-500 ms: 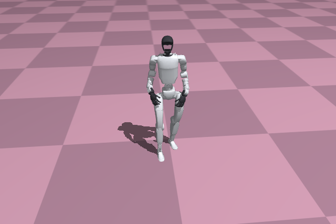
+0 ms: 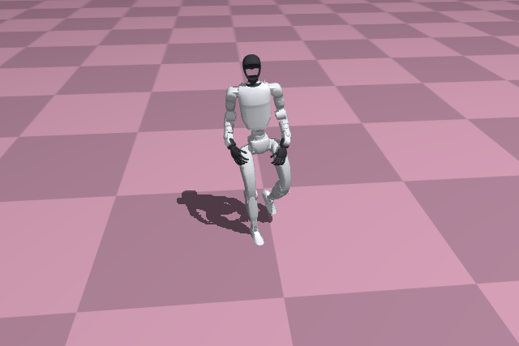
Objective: Walk run
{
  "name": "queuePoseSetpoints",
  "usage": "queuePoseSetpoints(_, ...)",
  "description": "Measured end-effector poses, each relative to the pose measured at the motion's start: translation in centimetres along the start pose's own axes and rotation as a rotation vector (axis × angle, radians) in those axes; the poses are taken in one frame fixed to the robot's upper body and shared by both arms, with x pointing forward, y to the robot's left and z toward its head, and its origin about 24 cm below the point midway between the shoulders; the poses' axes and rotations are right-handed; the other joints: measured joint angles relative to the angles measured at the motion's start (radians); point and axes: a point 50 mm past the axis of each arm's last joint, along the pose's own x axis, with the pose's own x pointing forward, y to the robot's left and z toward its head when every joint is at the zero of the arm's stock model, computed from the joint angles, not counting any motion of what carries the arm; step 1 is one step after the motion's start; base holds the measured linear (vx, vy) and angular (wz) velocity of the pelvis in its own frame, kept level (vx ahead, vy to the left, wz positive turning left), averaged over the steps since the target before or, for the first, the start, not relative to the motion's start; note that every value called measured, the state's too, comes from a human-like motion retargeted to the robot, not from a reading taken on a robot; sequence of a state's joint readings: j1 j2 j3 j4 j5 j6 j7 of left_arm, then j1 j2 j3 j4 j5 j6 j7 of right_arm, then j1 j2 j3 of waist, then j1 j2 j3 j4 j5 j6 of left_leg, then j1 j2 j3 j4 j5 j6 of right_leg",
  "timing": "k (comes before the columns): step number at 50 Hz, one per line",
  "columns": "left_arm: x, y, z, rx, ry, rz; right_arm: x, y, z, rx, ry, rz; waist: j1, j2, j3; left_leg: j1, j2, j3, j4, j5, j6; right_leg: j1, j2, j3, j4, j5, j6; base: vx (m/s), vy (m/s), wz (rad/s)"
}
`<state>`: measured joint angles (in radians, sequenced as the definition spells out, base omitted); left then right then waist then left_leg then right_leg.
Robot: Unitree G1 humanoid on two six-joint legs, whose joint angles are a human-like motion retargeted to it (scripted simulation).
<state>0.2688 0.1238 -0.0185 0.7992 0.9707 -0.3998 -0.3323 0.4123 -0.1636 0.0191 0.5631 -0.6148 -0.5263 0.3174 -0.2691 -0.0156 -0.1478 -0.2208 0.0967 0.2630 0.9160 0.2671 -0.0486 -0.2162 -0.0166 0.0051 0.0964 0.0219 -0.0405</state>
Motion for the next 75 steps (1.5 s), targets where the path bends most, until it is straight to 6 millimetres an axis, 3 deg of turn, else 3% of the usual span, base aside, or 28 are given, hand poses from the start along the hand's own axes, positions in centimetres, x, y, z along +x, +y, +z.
queuePoseSetpoints(3,0.0,-0.1,0.5,-0.066,-0.034,0.068,0.0,0.5,-0.2,-0.018,0.01,0.027,0.058,-0.028,0.012,-0.116,-0.01,0.059,-0.029,-0.173,0.07,0.054,0.004,0.011,-0.026,-0.008,-0.013,0.67,-0.17,-0.85)
queuePoseSetpoints(5,-0.1,0.3,0.8,-0.087,-0.062,0.12,-0.1,0.7,-0.3,-0.017,0.013,0.018,0.095,-0.03,0.021,-0.189,-0.032,0.053,-0.117,-0.23,0.078,0.088,0.023,0.029,-0.043,-0.017,-0.023,0.63,-0.12,-0.85)
queuePoseSetpoints(12,-0.4,1.2,1.4,0.019,-0.078,0.197,-0.4,1.5,-0.9,0.025,0.044,-0.001,0.161,0.002,0.037,-0.338,-0.047,0.051,-0.592,-0.294,0.172,0.187,0.109,0.07,-0.056,-0.087,-0.088,0.65,-0.08,-0.48)
queuePoseSetpoints(16,0.0,0.7,1.6,0.026,-0.071,0.136,-0.3,1.9,-1.3,0.044,0.072,0.019,0.2,-0.012,0.019,-0.387,-0.097,0.046,-0.834,-0.357,0.169,0.229,0.107,0.073,-0.052,-0.119,-0.104,0.65,-0.02,-0.44)
queuePoseSetpoints(18,0.1,0.7,1.6,0.013,-0.072,0.124,-0.4,2.0,-1.6,0.046,0.081,0.026,0.211,-0.02,0.01,-0.389,-0.1,0.087,-0.892,-0.381,0.155,0.248,0.108,0.071,-0.042,-0.125,-0.109,0.85,0.02,-0.22)
queuePoseSetpoints(21,0.2,0.9,1.5,0.003,-0.075,0.103,-0.5,2.4,-1.9,0.038,0.091,0.061,0.236,-0.027,0.0,-0.379,-0.08,0.12,-0.838,-0.372,0.186,0.281,0.118,0.082,-0.018,-0.1,-0.1,0.78,0.03,-0.46)
queuePoseSetpoints(25,0.1,1.3,1.5,-0.009,-0.074,0.115,-0.6,3.2,-2.4,0.074,0.123,0.114,0.265,-0.053,-0.038,-0.355,-0.086,0.098,-0.783,-0.273,0.198,0.31,0.1,0.067,0.032,0.034,-0.032,0.98,0.08,-0.48)
queuePoseSetpoints(27,0.0,1.6,1.3,-0.012,-0.064,0.12,-0.4,3.6,-2.4,0.098,0.132,0.115,0.266,-0.07,-0.05,-0.352,-0.098,0.057,-0.745,-0.252,0.214,0.308,0.082,0.069,0.094,0.176,0.04,1.01,0.09,-0.24)
queuePoseSetpoints(30,-0.2,2.2,1.0,0.008,-0.046,0.117,0.0,3.5,-1.8,0.09,0.104,0.069,0.254,-0.063,-0.048,-0.324,-0.121,-0.038,-0.695,-0.3,0.276,0.268,0.117,0.115,0.255,0.391,0.179,0.85,0.06,0.02)
queuePoseSetpoints(32,-0.5,2.4,0.5,0.006,-0.032,0.128,0.3,3.3,-1.3,0.032,0.07,0.057,0.254,-0.036,-0.042,-0.268,-0.091,-0.013,-0.697,-0.338,0.286,0.205,0.161,0.096,0.414,0.469,0.232,0.84,0.03,-0.26)
queuePoseSetpoints(34,-0.5,2.3,0.2,-0.024,-0.028,0.13,0.5,2.9,-1.0,-0.042,0.051,0.054,0.261,-0.019,-0.036,-0.223,-0.077,-0.007,-0.699,-0.373,0.281,0.137,0.165,0.07,0.542,0.461,0.234,0.77,0.07,-0.64)
queuePoseSetpoints(37,-0.3,1.5,-0.1,-0.07,-0.016,0.075,0.6,2.5,-0.9,-0.066,0.061,0.033,0.251,0.024,-0.026,-0.149,-0.064,0.004,-0.726,-0.404,0.273,0.036,0.129,-0.015,0.621,0.283,0.149,0.64,0.13,-0.04)
queuePoseSetpoints(39,-0.2,1.0,-0.3,-0.067,0.0,0.028,0.7,2.4,-0.8,-0.01,0.052,0.001,0.206,0.054,-0.016,-0.099,-0.069,0.002,-0.756,-0.407,0.267,-0.026,0.131,-0.038,0.612,0.181,0.128,0.59,0.09,1.0)
queuePoseSetpoints(42,-0.1,0.4,-0.5,-0.055,0.014,-0.004,0.7,2.2,-0.4,0.058,0.022,-0.049,0.153,0.075,-0.005,-0.037,-0.09,-0.009,-0.783,-0.421,0.258,-0.095,0.097,-0.055,0.508,0.057,0.145,0.61,0.06,0.83)
queuePoseSetpoints(45,-0.1,-0.2,-0.6,-0.059,0.019,-0.014,0.6,1.5,-0.1,0.053,-0.007,-0.074,0.12,0.053,0.01,0.029,-0.139,0.001,-0.803,-0.44,0.253,-0.145,0.047,-0.037,0.353,0.028,0.172,0.57,0.02,0.44)
queuePoseSetpoints(50,0.0,-1.1,-0.9,-0.107,0.031,-0.042,0.8,1.2,0.2,-0.011,-0.006,-0.022,0.079,0.015,0.047,0.158,-0.198,0.006,-0.833,-0.474,0.23,-0.196,-0.007,0.01,0.103,-0.013,0.15,0.6,-0.07,0.35)
queuePoseSetpoints(55,0.0,-0.9,-1.2,-0.078,0.047,-0.054,1.0,0.8,0.8,0.008,-0.028,-0.077,0.011,0.039,0.055,0.24,-0.19,-0.032,-0.832,-0.5,0.195,-0.24,-0.037,-0.062,-0.102,-0.037,0.188,0.66,-0.11,0.68)
queuePoseSetpoints(60,-0.1,-1.0,-1.5,-0.032,0.065,-0.072,1.4,1.1,0.9,0.014,-0.016,-0.015,-0.021,0.055,0.034,0.291,-0.178,-0.047,-0.809,-0.493,0.13,-0.243,-0.023,-0.143,-0.13,-0.03,0.165,0.69,-0.19,0.35)
queuePoseSetpoints(62,-0.1,-1.3,-1.6,-0.042,0.076,-0.084,1.5,0.9,0.9,0.012,-0.012,-0.004,-0.027,0.072,0.018,0.302,-0.162,-0.057,-0.792,-0.458,0.083,-0.233,0.0,-0.153,-0.097,0.007,0.074,0.88,-0.25,0.28)
queuePoseSetpoints(65,-0.2,-1.9,-1.9,-0.084,0.094,-0.087,1.5,0.5,0.8,0.033,-0.006,-0.029,-0.044,0.095,-0.014,0.312,-0.139,-0.088,-0.743,-0.344,-0.015,-0.214,0.055,-0.017,-0.09,0.117,0.036,0.91,-0.26,0.36)
queuePoseSetpoints(68,-0.2,-2.5,-1.9,-0.127,0.098,-0.074,1.1,1.0,0.2,0.103,0.026,0.0,-0.037,0.116,-0.031,0.294,-0.117,-0.164,-0.617,-0.092,-0.149,-0.186,0.07,-0.002,-0.036,0.105,0.002,0.98,-0.27,0.29)
queuePoseSetpoints(70,0.1,-2.5,-1.4,-0.123,0.083,-0.073,0.6,0.7,-0.4,0.131,0.051,0.021,-0.027,0.101,-0.047,0.23,-0.161,-0.197,-0.487,0.08,-0.213,-0.17,0.025,0.007,0.007,0.063,-0.02,0.81,-0.05,0.41)
queuePoseSetpoints(73,-0.1,-1.6,-1.0,-0.078,0.046,-0.044,0.4,0.1,-0.6,0.115,0.058,-0.044,-0.035,0.042,-0.057,0.108,-0.201,-0.196,-0.239,0.214,-0.213,-0.122,-0.013,-0.011,0.021,0.027,-0.066,0.76,-0.29,0.4)
queuePoseSetpoints(75,-0.5,-1.1,-1.2,-0.044,0.037,0.005,0.4,0.6,-0.5,0.136,0.036,-0.058,-0.033,0.028,-0.056,0.032,-0.115,-0.168,-0.101,0.107,-0.179,-0.066,0.021,-0.024,0.006,0.003,-0.099,0.66,-0.54,0.17)
